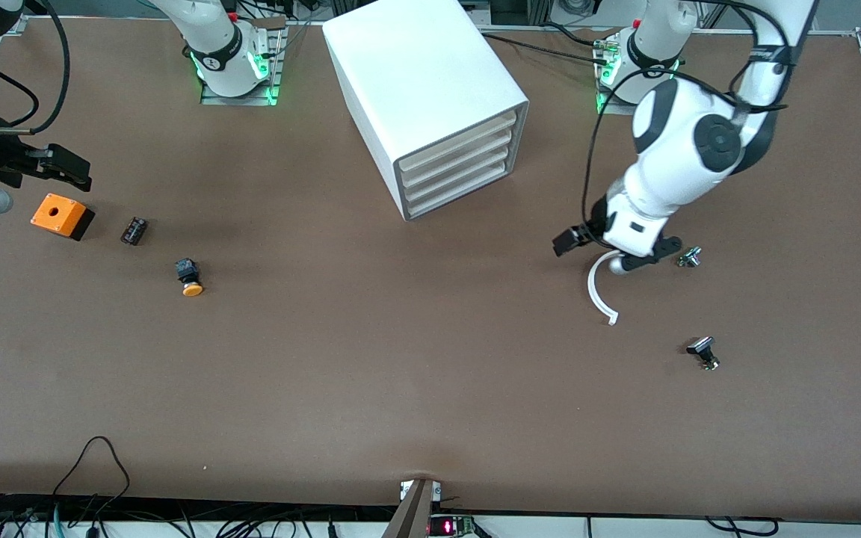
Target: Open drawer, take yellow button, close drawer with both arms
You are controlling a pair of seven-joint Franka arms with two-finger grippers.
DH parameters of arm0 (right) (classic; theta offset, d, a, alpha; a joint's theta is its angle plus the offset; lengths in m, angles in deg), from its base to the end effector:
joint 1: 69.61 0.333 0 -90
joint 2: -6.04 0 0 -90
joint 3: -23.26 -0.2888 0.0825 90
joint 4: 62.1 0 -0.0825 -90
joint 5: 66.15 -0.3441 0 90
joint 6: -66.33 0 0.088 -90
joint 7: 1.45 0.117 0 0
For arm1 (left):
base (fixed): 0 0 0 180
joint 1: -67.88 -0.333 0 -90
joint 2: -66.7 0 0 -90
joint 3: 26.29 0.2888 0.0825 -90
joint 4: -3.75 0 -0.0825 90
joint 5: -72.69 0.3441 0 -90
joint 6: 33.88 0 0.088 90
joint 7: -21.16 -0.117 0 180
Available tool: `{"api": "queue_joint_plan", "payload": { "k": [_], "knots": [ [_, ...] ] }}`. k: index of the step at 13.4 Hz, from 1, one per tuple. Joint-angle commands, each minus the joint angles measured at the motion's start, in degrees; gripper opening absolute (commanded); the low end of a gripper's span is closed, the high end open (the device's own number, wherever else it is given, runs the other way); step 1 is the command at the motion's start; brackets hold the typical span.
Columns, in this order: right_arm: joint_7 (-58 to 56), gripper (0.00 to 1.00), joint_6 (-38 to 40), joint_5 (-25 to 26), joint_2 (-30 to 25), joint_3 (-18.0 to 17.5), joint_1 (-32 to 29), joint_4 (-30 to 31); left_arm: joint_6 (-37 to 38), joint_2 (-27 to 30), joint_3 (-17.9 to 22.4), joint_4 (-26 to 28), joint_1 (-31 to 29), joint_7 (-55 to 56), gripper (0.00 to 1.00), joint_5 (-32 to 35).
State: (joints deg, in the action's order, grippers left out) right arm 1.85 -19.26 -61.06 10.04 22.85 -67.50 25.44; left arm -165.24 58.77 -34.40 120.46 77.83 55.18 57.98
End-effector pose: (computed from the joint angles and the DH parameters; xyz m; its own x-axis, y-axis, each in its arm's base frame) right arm 0.5240 0.0120 0.5636 0.9950 -0.0204 -0.0981 -0.0111 -0.9955 0.0940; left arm 0.5240 -0.1772 0.3757 0.9062 0.4202 -0.0469 0.4183 -0.8751 0.2433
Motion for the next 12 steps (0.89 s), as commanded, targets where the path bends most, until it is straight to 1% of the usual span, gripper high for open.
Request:
{"api": "queue_joint_plan", "payload": {
  "k": [1,2,3,4,5,6,7,8,9,10,12],
  "knots": [
    [0.93,1.00,2.34,-1.66,0.32,0.14,-0.53,-1.15,3.10,5.97,5.27,-0.16,0.16,-11.28,1.00,2.92],
    [1.10,1.00,2.87,-3.75,-0.30,1.19,-0.53,-1.06,7.39,8.52,8.33,-0.25,0.15,-16.39,1.00,3.11],
    [1.02,1.00,2.97,-4.90,-0.74,2.15,-0.45,-1.06,10.13,10.81,9.93,-0.16,0.15,-20.70,1.00,3.11],
    [0.93,1.00,2.88,-4.92,-0.92,2.34,-0.45,-1.06,13.46,13.44,11.60,-0.25,-0.02,-24.57,1.00,3.37],
    [0.49,1.00,2.62,-4.92,-1.00,2.69,-0.45,-1.15,16.98,15.47,13.18,-1.30,-0.63,-28.09,1.00,5.90],
    [0.49,1.00,2.18,-4.92,-1.00,3.04,-0.45,-1.32,21.10,15.84,14.16,-4.70,-0.99,-31.00,1.00,9.14],
    [0.49,1.00,1.65,-4.92,-1.00,2.96,-0.45,-1.50,26.19,15.49,14.51,-9.17,-2.12,-32.86,1.00,10.22],
    [0.23,1.00,0.34,-5.00,-0.92,3.13,-0.53,-1.50,29.64,14.88,14.52,-12.35,-2.91,-35.05,1.00,10.41],
    [1.09,1.00,-0.28,-5.18,-0.92,3.13,-0.45,-1.50,30.89,14.09,14.43,-14.73,-3.01,-36.99,1.00,12.32],
    [1.19,1.00,-1.07,-4.83,-1.00,2.87,-0.36,-1.50,30.90,13.30,13.65,-15.36,-3.01,-37.88,1.00,15.21],
    [0.32,1.00,-1.34,-4.21,-1.09,2.78,-0.36,-1.50,31.16,12.33,13.37,-15.63,-3.79,-37.88,1.00,15.33]
  ]
}}
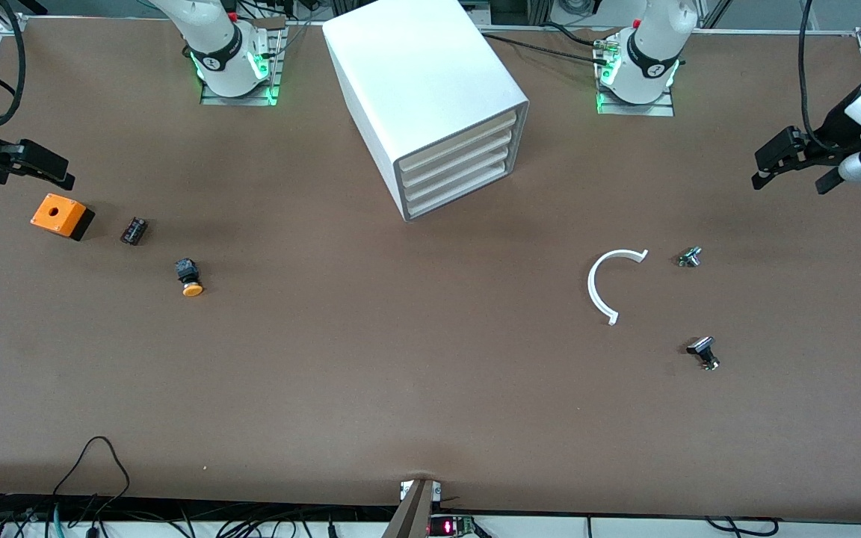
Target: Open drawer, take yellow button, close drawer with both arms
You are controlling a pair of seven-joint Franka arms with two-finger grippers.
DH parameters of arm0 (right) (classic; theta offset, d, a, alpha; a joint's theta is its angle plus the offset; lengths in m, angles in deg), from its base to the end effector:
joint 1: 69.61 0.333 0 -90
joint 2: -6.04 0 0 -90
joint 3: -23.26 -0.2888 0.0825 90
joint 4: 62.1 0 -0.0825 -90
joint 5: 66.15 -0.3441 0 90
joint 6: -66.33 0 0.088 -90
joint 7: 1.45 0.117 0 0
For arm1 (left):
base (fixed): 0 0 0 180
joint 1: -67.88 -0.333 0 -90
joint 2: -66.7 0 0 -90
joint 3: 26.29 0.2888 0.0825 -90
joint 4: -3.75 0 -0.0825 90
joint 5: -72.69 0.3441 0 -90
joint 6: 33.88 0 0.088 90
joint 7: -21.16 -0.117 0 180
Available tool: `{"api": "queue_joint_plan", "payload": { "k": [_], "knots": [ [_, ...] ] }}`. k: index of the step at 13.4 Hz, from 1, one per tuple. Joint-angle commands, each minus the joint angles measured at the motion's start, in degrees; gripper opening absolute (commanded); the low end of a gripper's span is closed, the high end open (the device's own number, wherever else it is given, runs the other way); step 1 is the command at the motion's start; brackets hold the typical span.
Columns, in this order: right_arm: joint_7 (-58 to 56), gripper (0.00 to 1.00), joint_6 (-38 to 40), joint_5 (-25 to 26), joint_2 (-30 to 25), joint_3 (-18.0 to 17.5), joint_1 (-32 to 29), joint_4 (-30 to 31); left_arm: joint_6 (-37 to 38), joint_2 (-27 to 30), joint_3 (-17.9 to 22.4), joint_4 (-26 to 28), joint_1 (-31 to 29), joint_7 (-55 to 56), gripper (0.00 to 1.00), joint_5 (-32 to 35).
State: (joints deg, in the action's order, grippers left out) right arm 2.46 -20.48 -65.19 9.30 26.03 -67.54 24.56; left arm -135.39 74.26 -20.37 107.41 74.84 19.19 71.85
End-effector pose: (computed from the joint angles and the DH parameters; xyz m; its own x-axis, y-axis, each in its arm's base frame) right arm 0.5242 -0.0077 0.5781 0.9953 -0.0813 -0.0527 -0.0802 -0.9965 0.0232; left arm 0.4935 -0.0076 0.5671 0.9943 -0.0491 0.0944 -0.0517 -0.9984 0.0249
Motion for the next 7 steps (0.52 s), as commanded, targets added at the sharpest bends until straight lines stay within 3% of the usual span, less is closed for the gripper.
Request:
{"api": "queue_joint_plan", "payload": {
  "k": [1,5,7],
  "knots": [
    [-0.39,1.00,-0.21,-0.08,-0.27,-0.31,-0.31,-0.62,2.01,-3.42,-0.83,-2.67,-1.07,-1.63,1.00,1.37],
    [-1.00,1.00,-1.61,0.53,0.26,-0.31,-0.31,0.17,7.54,-8.77,-2.05,-10.47,-2.48,-1.27,1.00,1.37],
    [-4.34,1.00,-2.32,1.15,0.44,-0.31,-0.31,1.31,7.99,-9.14,-2.06,-10.93,-2.40,-1.27,1.00,1.37]
  ]
}}
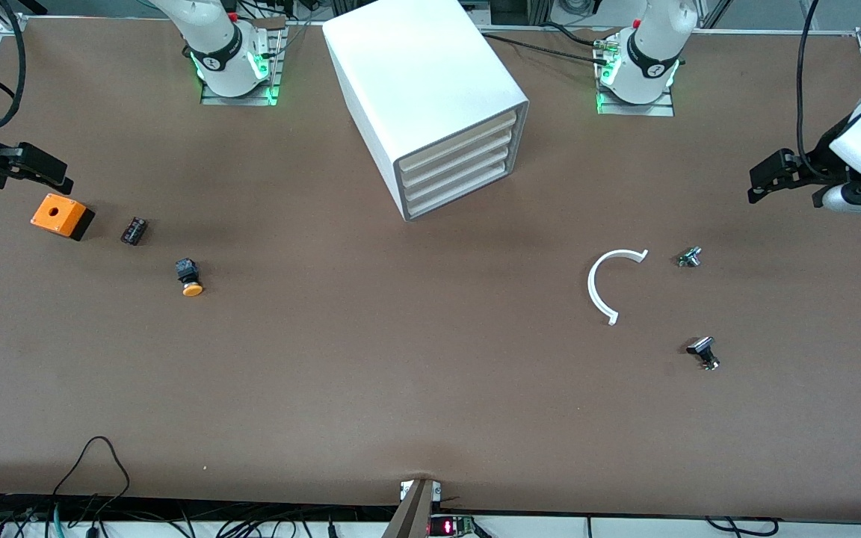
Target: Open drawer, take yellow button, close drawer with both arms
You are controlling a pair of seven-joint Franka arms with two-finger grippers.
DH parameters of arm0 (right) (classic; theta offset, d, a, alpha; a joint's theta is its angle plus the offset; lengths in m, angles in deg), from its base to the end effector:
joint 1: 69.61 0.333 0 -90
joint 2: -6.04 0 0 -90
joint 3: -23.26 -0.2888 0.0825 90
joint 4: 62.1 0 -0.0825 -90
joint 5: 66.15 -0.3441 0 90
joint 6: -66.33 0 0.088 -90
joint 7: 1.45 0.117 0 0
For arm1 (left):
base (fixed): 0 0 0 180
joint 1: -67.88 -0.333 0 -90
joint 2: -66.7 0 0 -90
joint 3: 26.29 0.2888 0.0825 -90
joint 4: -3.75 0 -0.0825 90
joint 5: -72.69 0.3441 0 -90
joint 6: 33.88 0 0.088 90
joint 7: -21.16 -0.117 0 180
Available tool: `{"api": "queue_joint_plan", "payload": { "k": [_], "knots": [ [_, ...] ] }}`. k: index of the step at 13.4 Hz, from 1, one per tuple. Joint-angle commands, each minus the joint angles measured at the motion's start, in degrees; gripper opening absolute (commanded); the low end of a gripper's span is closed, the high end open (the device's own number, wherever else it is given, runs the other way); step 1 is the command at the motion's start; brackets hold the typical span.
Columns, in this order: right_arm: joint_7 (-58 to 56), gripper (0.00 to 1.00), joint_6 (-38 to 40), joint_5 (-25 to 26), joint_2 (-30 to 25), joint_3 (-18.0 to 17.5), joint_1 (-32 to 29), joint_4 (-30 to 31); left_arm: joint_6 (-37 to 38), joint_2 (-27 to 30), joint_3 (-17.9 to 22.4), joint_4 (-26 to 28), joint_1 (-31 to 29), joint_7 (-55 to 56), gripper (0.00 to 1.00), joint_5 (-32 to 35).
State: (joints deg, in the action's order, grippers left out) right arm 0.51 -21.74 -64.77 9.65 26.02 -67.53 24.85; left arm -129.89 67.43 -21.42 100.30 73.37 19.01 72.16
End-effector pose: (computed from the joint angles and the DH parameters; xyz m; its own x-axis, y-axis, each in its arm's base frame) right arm 0.5282 -0.0084 0.5745 0.9980 -0.0469 -0.0424 -0.0457 -0.9985 0.0286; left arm 0.5179 -0.0064 0.5533 0.9989 -0.0474 0.0036 -0.0474 -0.9988 0.0102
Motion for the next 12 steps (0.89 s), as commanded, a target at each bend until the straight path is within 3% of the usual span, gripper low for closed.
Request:
{"api": "queue_joint_plan", "payload": {
  "k": [1,6,12],
  "knots": [
    [-2.05,1.00,-1.22,-0.05,0.08,-0.22,-0.33,1.11,2.75,-2.31,-1.01,-3.73,-0.93,-1.10,1.00,1.07],
    [-2.05,1.00,-0.26,0.56,-0.97,-0.13,-0.33,1.64,3.46,-2.31,-1.01,-3.82,-0.66,-1.10,1.00,0.98],
    [-2.05,1.00,-3.86,0.65,-5.62,-0.48,-0.33,8.66,3.46,-2.31,-1.01,-3.82,-0.58,-1.10,1.00,1.07]
  ]
}}
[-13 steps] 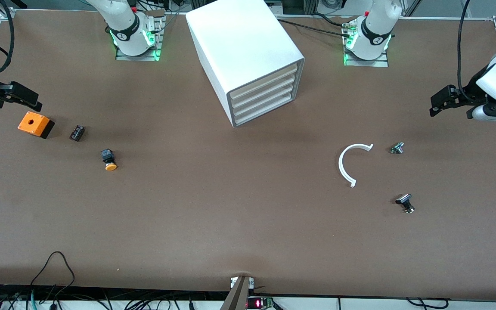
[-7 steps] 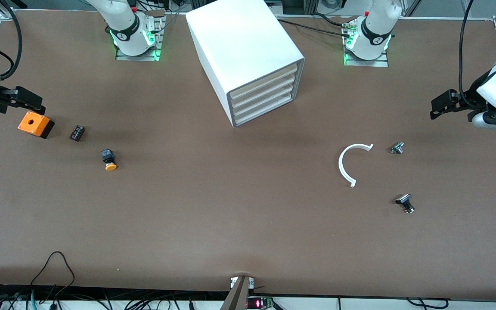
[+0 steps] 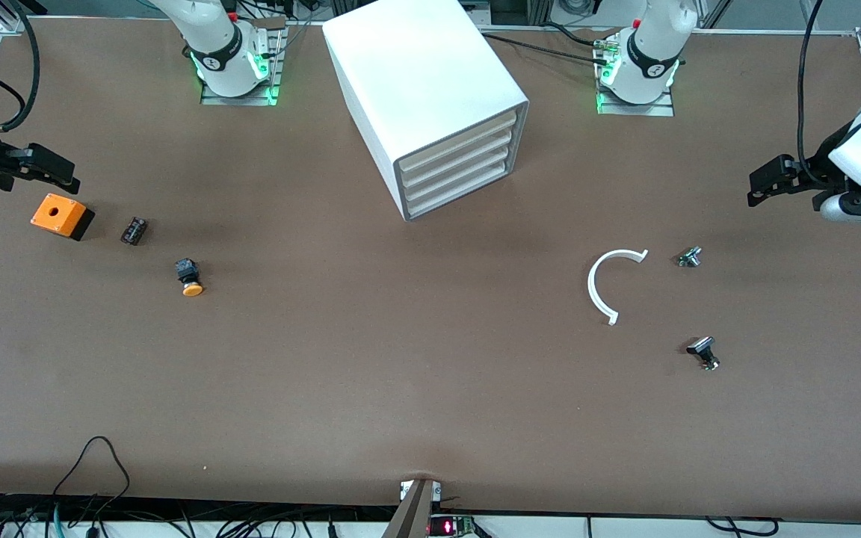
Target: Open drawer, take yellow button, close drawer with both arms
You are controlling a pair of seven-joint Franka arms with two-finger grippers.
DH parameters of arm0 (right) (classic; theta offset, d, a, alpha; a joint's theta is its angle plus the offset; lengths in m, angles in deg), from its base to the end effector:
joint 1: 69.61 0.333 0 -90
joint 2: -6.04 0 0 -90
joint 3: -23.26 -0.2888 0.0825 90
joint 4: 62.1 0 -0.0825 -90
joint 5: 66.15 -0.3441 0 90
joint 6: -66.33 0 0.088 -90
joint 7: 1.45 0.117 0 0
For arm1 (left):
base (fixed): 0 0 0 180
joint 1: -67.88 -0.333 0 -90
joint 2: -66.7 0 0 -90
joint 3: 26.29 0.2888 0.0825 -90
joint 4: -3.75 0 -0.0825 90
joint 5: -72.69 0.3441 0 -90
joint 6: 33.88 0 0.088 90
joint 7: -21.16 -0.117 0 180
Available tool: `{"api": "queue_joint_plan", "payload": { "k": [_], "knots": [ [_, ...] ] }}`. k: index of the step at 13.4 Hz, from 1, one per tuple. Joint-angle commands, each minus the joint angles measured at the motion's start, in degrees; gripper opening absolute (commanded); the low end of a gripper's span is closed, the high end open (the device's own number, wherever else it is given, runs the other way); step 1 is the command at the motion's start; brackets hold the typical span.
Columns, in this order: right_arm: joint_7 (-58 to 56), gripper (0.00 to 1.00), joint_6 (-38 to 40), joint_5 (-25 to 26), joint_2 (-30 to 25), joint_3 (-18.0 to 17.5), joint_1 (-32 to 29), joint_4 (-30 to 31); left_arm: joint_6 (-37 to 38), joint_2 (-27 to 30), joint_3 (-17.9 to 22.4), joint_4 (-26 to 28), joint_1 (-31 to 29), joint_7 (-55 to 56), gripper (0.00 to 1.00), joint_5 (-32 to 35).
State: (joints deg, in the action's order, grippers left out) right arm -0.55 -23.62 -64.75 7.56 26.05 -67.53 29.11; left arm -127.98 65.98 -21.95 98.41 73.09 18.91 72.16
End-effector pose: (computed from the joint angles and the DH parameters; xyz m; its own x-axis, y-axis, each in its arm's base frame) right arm 0.5199 -0.0090 0.5645 0.9984 -0.0281 -0.0481 -0.0269 -0.9993 0.0265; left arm 0.5217 -0.0092 0.5517 0.9983 -0.0537 -0.0220 -0.0536 -0.9985 0.0091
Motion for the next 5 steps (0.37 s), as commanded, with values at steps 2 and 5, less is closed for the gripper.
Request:
{"api": "queue_joint_plan", "payload": {
  "k": [2,5],
  "knots": [
    [-0.99,1.00,-1.64,0.54,-3.89,-0.59,-0.33,5.20,1.55,-0.86,-0.48,-1.93,-0.20,-0.99,1.00,1.07],
    [-0.81,1.00,-1.46,0.01,-3.71,-0.51,-0.33,5.29,1.03,-1.12,-0.48,-2.20,-0.20,-1.17,1.00,1.07]
  ]
}}
